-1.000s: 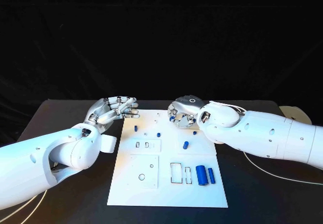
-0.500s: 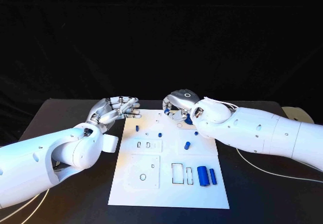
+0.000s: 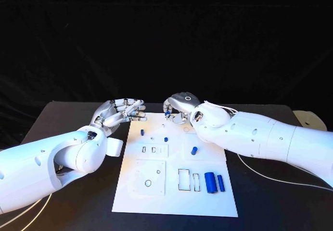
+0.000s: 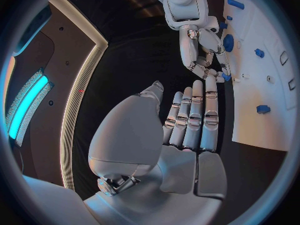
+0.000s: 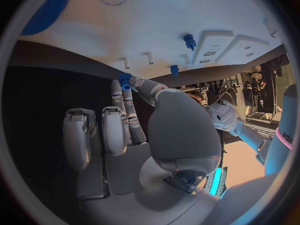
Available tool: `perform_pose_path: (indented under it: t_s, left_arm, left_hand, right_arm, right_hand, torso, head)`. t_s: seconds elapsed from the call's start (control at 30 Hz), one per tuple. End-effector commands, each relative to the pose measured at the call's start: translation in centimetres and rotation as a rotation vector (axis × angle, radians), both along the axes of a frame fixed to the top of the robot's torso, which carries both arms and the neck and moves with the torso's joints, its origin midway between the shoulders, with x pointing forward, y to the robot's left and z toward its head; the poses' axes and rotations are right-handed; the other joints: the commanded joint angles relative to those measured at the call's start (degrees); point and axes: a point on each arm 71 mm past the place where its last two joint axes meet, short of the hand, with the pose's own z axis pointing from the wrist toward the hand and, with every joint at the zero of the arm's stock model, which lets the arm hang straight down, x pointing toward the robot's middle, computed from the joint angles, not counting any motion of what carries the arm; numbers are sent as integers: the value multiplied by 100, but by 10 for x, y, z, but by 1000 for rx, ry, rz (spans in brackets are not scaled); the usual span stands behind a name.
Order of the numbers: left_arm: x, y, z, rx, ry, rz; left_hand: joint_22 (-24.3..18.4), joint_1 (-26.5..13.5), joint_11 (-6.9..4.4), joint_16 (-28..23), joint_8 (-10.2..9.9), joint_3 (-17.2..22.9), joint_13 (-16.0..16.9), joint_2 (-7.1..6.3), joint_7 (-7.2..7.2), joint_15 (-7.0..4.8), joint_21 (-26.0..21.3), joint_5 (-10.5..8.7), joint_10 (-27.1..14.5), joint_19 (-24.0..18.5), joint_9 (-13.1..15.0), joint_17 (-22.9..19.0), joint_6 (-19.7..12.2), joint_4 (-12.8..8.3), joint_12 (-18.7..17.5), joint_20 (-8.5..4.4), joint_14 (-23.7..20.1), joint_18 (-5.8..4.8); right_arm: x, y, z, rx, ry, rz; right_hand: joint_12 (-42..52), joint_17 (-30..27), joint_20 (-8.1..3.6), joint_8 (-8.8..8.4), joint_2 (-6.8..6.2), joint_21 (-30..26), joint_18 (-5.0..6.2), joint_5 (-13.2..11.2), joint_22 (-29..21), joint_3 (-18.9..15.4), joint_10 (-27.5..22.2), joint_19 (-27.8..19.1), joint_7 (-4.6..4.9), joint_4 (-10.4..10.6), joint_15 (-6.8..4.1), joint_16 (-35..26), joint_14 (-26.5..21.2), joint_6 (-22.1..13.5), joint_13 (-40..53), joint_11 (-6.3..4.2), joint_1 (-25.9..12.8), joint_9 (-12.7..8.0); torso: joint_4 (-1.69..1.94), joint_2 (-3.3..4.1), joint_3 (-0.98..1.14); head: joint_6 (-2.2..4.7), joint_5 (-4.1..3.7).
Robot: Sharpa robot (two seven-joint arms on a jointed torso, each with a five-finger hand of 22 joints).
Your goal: Assemble the parts on the task board
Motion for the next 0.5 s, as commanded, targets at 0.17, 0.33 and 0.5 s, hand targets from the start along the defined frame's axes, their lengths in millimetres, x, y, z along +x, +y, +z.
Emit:
perform_pose_path:
  t_s: [0.17, 0.33, 0.5]
  left_arm:
    - [0, -3, 5, -14, -13, -19]
    - [1, -3, 7, -14, -15, -20]
    - [1, -3, 7, -14, -16, -19]
  left_hand:
    - [9, -65, 24, -8, -22, 8, 0, 5, 53, 14, 36, 31, 14, 36, -9, 10, 0, 12, -20, 5, -23, 35]
    - [9, -65, 24, -8, -22, 8, 0, 5, 53, 14, 36, 31, 14, 36, -9, 10, 0, 12, -20, 5, -23, 35]
    - [9, -65, 24, -8, -22, 8, 0, 5, 53, 14, 36, 31, 14, 36, -9, 10, 0, 12, -20, 5, -23, 35]
  right_arm:
    - [0, 4, -6, -6, 8, 13]
    - [1, 4, -9, -20, 26, 11]
    - [1, 4, -12, -30, 38, 9]
  right_hand:
    - [5, 4, -7, 22, 75, 27, -93, 28, 576, 23, 15, 11, 15, 0, -7, 37, 253, -41, 38, -9, 81, 6]
    - [4, -4, -5, 22, 73, 20, -91, 30, 565, 23, 14, 3, 17, 0, -6, 33, 252, -44, 38, -7, 77, 10]
    - [3, -5, -5, 22, 72, 24, -92, 31, 571, 22, 13, 7, 18, 1, -5, 33, 251, -46, 38, -6, 74, 12]
  torso:
    - [25, 30, -15]
    - [30, 29, -19]
    - [24, 33, -18]
  head:
    - [-1, -16]
    - [-27, -17]
    - [-42, 5]
